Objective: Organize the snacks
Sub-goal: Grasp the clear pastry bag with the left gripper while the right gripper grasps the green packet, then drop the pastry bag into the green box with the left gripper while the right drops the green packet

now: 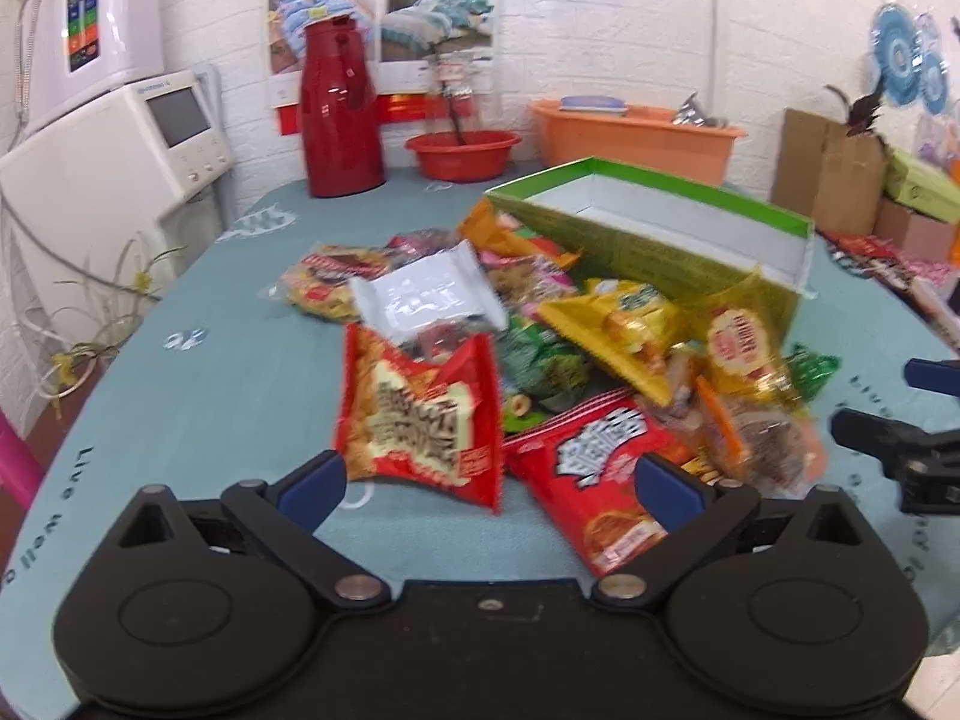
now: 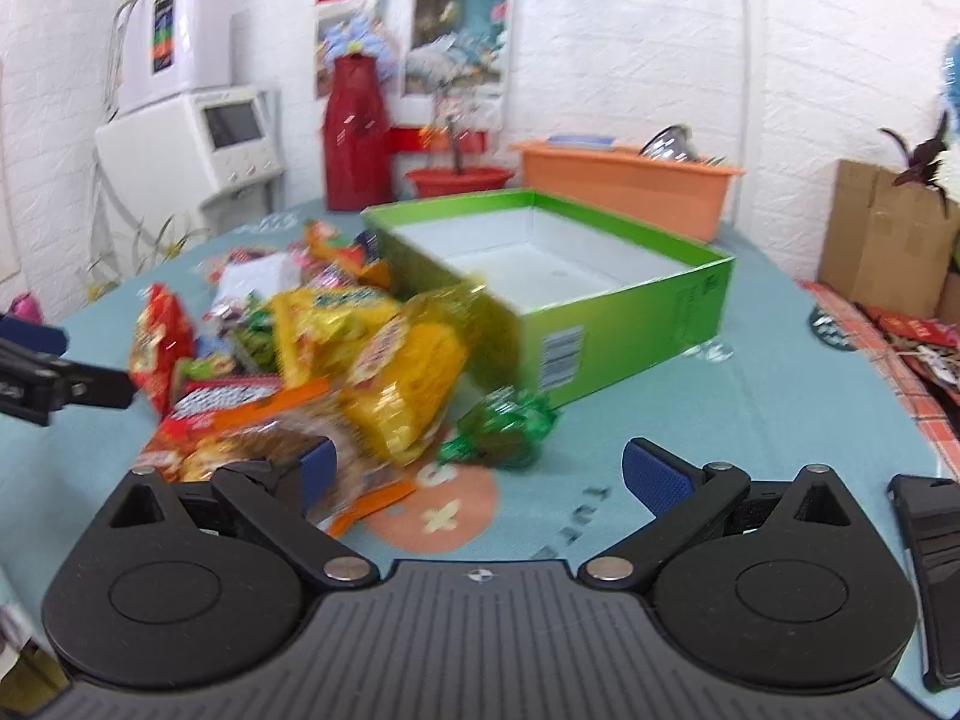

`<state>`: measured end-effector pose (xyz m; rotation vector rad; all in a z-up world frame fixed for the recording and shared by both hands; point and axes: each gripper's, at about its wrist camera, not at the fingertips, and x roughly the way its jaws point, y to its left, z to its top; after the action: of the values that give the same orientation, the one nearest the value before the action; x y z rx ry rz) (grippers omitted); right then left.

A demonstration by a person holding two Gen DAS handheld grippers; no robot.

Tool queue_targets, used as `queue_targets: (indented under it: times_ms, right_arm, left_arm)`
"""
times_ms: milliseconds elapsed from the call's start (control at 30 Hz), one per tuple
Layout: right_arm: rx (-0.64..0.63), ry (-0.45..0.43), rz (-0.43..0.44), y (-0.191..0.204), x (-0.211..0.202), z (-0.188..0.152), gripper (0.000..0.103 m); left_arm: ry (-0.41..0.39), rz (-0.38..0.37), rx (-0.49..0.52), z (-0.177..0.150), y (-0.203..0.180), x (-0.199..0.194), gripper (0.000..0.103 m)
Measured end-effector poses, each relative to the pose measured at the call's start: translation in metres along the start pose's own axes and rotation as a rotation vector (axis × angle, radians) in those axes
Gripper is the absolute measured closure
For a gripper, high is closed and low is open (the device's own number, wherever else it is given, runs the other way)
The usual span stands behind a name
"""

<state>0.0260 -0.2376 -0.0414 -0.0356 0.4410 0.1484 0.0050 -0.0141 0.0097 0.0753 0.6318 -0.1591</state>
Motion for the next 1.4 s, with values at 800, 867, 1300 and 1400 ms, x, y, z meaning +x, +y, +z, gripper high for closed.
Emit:
queue_targets:
  times_ms: [800,867,1300,1400]
  right_arm:
    - [0.04,0.102,0.187,-0.048,0.039,0.0,0.071]
    - [0.048,0.086,0.18,-0.052,0.036,0.0,0.072]
    - [0.126,0.11,0.222,-0.042,0.067,0.01,0.037]
    - [0.089,0.07,0.198,-0.041,0.045,0.01,0.05]
  left_arm:
    - [0.148,-0.371,0.195,0.026,-0.089,0.064,0.041]
    - [0.174,-0.368,0.207,0.023,-0.091,0.073,0.041]
    - [0.184,-0.421,0.156,0.014,-0.078,0.073,0.054]
    - [0.169,-0.445,0.146,0.015,-0.073,0.064,0.057]
